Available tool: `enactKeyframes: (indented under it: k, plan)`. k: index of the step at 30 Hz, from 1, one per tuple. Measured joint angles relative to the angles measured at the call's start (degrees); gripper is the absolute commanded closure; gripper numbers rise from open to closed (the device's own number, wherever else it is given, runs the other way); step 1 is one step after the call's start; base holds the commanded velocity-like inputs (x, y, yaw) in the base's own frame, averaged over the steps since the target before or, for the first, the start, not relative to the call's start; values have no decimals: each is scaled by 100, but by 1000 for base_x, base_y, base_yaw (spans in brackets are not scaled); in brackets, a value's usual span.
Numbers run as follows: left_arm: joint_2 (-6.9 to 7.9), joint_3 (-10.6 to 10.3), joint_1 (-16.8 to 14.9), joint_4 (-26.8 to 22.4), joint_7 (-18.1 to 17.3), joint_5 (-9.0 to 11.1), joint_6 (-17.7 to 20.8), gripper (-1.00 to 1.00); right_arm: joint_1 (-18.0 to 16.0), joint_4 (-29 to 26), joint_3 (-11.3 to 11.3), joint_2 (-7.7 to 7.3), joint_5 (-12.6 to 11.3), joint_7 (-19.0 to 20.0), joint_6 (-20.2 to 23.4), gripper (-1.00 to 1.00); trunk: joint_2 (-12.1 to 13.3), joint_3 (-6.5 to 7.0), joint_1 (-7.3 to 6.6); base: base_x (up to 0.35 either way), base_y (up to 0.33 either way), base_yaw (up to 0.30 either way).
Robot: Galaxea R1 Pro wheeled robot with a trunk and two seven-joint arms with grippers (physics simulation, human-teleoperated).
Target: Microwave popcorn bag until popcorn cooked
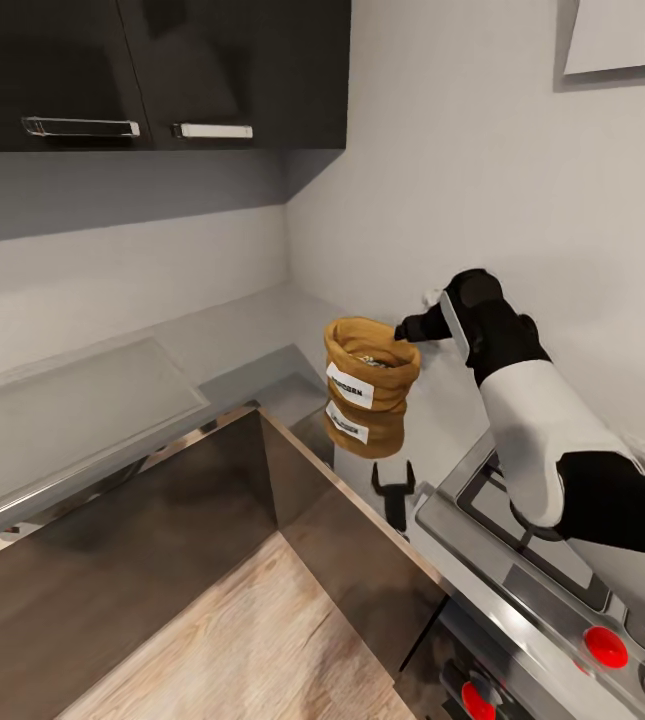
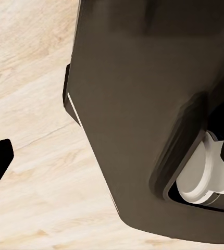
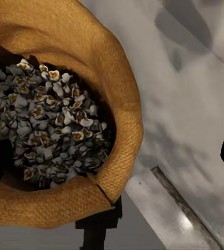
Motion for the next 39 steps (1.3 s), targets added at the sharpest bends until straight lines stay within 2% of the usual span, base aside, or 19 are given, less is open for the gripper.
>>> enactKeyframes:
  k: [8, 13, 17, 39]
  plan:
    - [0, 0, 0, 0, 0, 0, 0, -100, 46, 1, -4, -14, 1, -10, 0, -100, 0, 0, 0, 0, 0, 0]
    - [0, 0, 0, 0, 0, 0, 0, -100, 282, 3, -10, -143, -18, 1, 0, -100, 0, 0, 0, 0, 0, 0]
    - [0, 0, 0, 0, 0, 0, 0, -100, 314, -7, -11, -172, -24, 5, 0, -100, 0, 0, -1, 67, 0, 0]
    - [0, 0, 0, 0, -6, -10, 0, -100, 319, 3, -3, -149, -47, 72, 0, -100, 0, 0, -1, 98, 0, 0]
